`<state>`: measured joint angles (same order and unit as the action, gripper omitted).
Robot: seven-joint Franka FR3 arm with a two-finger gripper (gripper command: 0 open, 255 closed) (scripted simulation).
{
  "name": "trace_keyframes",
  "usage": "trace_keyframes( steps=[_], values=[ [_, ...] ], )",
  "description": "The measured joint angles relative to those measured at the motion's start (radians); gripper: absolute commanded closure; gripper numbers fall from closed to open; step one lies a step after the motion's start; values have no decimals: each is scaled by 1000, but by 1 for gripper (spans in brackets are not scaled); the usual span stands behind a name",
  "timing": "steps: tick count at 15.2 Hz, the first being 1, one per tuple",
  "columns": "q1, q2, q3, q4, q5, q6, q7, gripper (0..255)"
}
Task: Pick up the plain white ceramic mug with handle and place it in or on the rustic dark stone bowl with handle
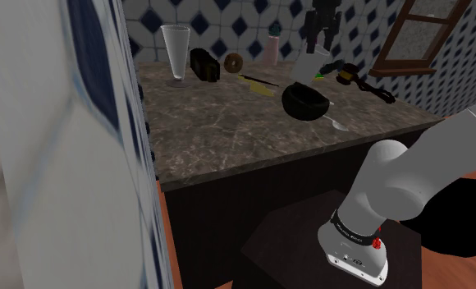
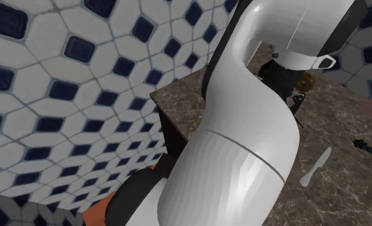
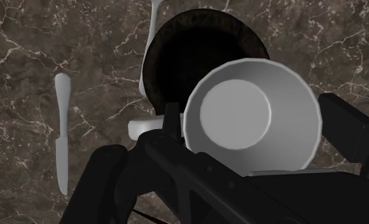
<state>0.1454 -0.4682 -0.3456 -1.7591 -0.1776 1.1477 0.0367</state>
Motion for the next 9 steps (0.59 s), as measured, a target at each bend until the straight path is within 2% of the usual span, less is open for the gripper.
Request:
trace_keyframes(
  steps=[9],
  values=[
    [-8,-62,-2,-176,-11,119,17,255]
  ],
)
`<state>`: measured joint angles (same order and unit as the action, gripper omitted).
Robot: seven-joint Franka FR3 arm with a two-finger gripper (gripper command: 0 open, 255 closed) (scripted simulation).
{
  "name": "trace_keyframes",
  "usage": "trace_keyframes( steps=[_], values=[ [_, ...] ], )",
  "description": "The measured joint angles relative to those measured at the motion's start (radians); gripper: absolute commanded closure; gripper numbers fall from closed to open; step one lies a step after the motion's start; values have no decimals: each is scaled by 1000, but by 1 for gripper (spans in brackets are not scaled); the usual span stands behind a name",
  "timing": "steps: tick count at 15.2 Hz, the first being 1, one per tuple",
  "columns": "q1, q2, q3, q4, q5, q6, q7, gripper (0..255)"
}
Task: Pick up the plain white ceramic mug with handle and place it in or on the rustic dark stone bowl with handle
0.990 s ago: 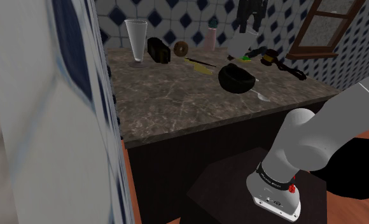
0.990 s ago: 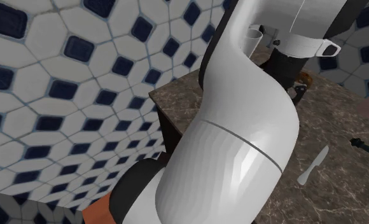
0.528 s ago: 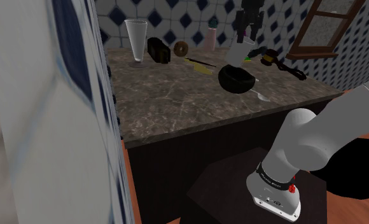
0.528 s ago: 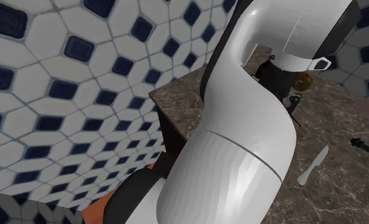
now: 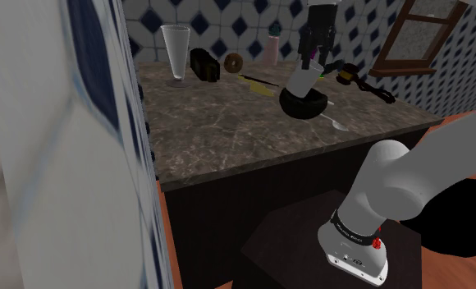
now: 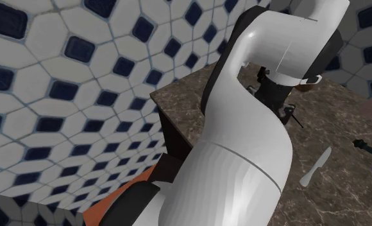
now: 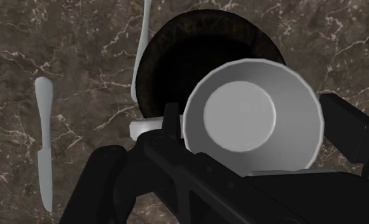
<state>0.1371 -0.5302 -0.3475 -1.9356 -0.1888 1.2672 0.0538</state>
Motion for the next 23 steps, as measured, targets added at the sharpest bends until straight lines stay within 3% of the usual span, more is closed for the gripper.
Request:
trace_keyframes(
  steps=[8,9,15,19,23],
  values=[
    [-3,-12,3,-33,0,24,5,255],
    [-3,-14,3,-35,0,25,5,0],
    [-4,-11,1,-38,-3,24,5,0],
    [5,53,0,114,10,-65,-12,0],
    [8,72,-1,157,14,-90,-16,0]
  ],
)
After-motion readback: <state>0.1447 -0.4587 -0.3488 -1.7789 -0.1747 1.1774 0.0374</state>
